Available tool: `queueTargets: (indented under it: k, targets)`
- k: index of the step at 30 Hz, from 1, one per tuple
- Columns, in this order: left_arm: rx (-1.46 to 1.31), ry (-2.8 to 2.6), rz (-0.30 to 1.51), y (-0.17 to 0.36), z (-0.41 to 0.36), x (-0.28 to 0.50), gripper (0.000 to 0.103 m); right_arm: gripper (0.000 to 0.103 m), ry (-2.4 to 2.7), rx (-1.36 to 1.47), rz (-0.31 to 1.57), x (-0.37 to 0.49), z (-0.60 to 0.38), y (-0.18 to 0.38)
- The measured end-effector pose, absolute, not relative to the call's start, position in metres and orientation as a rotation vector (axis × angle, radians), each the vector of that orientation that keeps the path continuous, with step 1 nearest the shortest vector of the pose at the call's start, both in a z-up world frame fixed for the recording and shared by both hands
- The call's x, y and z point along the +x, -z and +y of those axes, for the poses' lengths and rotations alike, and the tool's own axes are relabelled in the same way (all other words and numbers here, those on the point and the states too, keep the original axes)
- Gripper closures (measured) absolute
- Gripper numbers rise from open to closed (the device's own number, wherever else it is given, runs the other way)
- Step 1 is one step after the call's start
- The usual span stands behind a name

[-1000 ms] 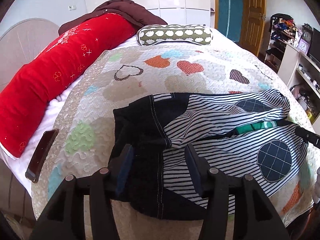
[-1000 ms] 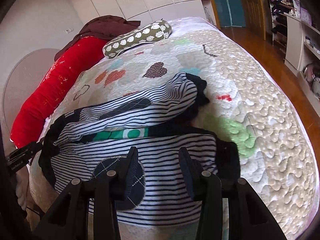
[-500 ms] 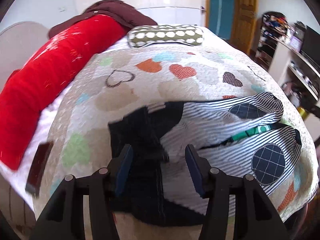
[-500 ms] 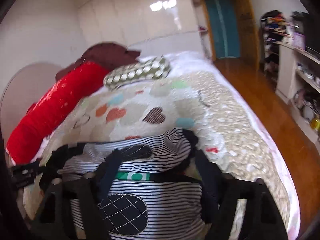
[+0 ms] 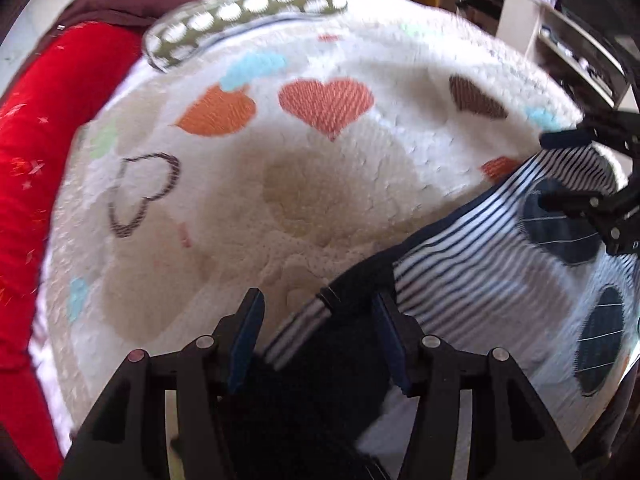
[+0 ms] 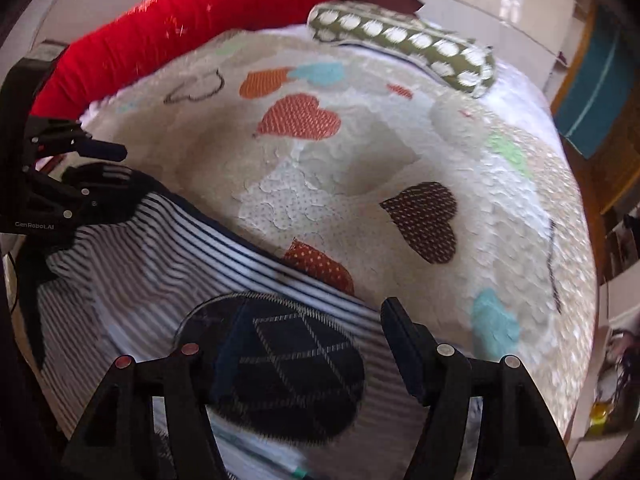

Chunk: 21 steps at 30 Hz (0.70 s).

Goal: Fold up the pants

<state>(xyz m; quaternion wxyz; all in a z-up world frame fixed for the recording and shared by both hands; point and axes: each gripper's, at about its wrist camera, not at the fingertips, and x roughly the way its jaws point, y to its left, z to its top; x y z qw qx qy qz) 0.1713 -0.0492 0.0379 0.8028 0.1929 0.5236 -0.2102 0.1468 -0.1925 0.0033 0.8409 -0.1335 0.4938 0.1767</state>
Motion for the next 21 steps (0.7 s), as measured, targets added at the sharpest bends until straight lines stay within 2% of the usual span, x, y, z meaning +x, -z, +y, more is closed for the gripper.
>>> queueTargets:
  k: [6, 7, 8, 9, 10, 11, 16, 21]
  targets:
    - [0.396, 0.536, 1.157, -0.022, -0.050, 0.184, 0.045, 0.031, -0.420, -0.287, 1.105, 0.175, -0.187, 0.024]
    - [0.394, 0.541, 1.154, -0.022, -0.049, 0.183, 0.047, 0.037, -0.429, -0.283, 1.096, 0.174, -0.186, 0.024]
    - [0.390, 0.550, 1.149, -0.022, -0.049, 0.181, 0.053, 0.045, -0.455, -0.259, 1.093, 0.170, -0.186, 0.022]
    - [0.375, 0.580, 1.149, -0.023, -0.049, 0.178, 0.077, 0.066, -0.470, -0.235, 1.093, 0.167, -0.186, 0.019]
    - [0.362, 0.607, 1.149, -0.026, -0.049, 0.173, 0.098, 0.093, -0.495, -0.199, 1.103, 0.165, -0.187, 0.017]
    - [0.371, 0.601, 1.135, -0.030, -0.051, 0.167, 0.098, 0.099, -0.505, -0.169, 1.113, 0.163, -0.187, 0.016]
    - [0.392, 0.560, 1.054, -0.053, -0.053, 0.140, 0.098, 0.099, -0.466, -0.139, 1.049, 0.136, -0.191, -0.010]
    - [0.320, 0.543, 0.940, -0.103, -0.036, 0.090, 0.098, 0.099, -0.454, -0.111, 0.946, 0.086, -0.191, -0.054]
